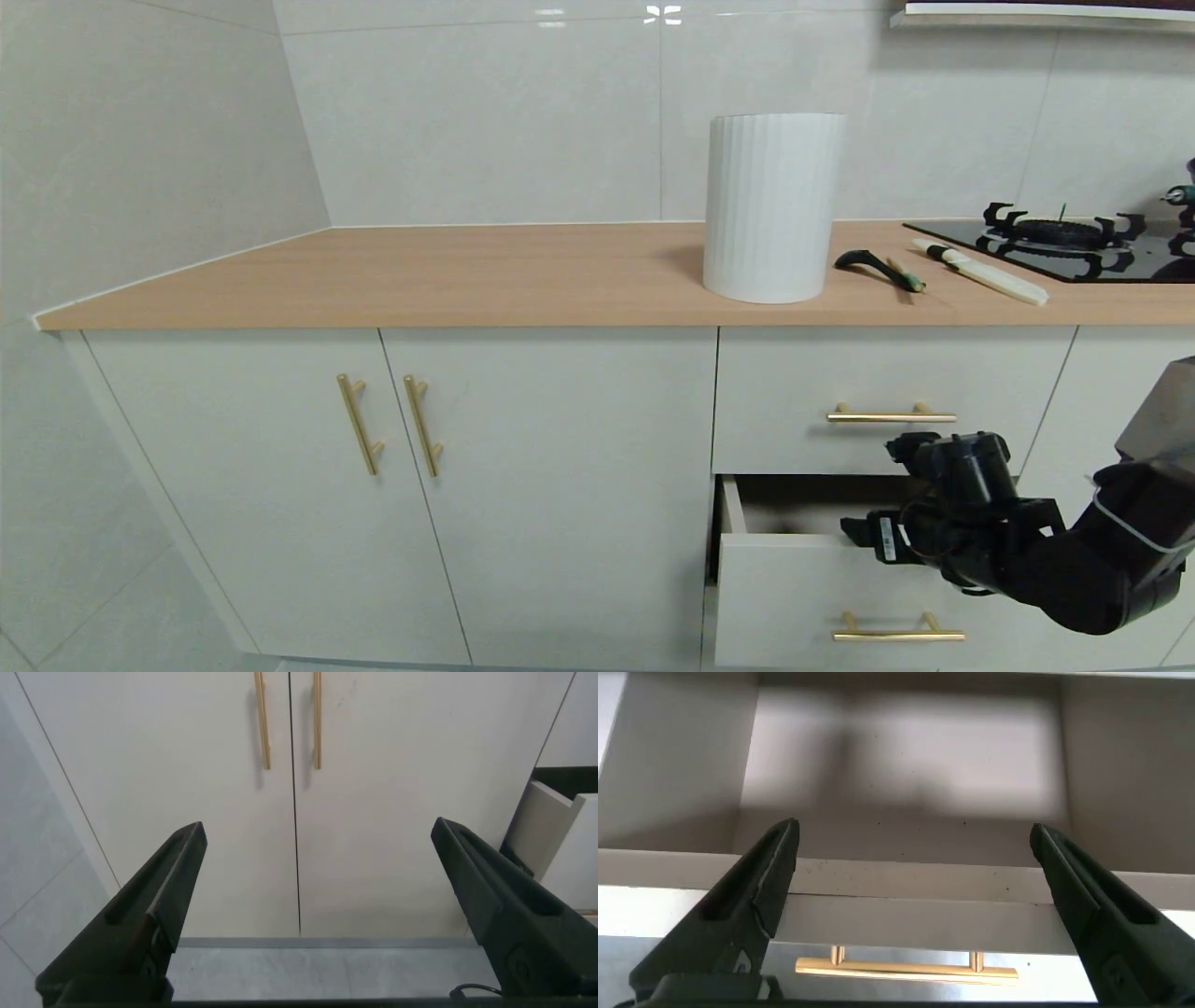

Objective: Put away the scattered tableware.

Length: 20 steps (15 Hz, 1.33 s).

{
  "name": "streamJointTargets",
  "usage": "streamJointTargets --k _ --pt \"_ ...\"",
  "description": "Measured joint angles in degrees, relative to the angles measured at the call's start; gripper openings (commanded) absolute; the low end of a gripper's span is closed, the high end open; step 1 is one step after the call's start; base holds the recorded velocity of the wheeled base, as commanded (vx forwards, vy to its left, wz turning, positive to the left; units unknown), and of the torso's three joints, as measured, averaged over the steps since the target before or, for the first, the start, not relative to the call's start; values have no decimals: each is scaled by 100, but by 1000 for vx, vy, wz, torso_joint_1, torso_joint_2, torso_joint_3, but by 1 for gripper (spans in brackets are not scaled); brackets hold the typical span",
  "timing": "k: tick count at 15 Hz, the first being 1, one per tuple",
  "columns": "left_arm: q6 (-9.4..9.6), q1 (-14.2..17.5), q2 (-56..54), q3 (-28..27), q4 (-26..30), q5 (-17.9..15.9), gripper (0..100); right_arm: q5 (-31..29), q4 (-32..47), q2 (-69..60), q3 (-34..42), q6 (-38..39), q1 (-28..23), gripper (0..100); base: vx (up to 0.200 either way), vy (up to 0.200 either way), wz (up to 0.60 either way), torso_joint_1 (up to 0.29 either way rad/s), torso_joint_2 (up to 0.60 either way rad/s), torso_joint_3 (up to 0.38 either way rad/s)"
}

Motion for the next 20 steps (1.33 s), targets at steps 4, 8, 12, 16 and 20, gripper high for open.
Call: streamJointTargets --k 4,8,12,16,20 --pt "0 0 0 0 2 0 100 51 780 -378 6 -44 7 100 0 0 0 0 0 0" --pt "0 0 0 0 2 -2 100 263 1798 -868 -13 -257 29 100 0 0 0 0 0 0" --pt "0 0 0 0 2 0 100 321 2817 -1323 -16 -594 212 100 0 0 0 0 0 0" --pt "0 0 0 0 2 0 100 323 4158 -1712 -7 -1061 462 100 0 0 0 0 0 0" --pt "0 0 0 0 2 -2 100 453 5550 -2395 -82 -1825 595 100 0 0 0 0 0 0"
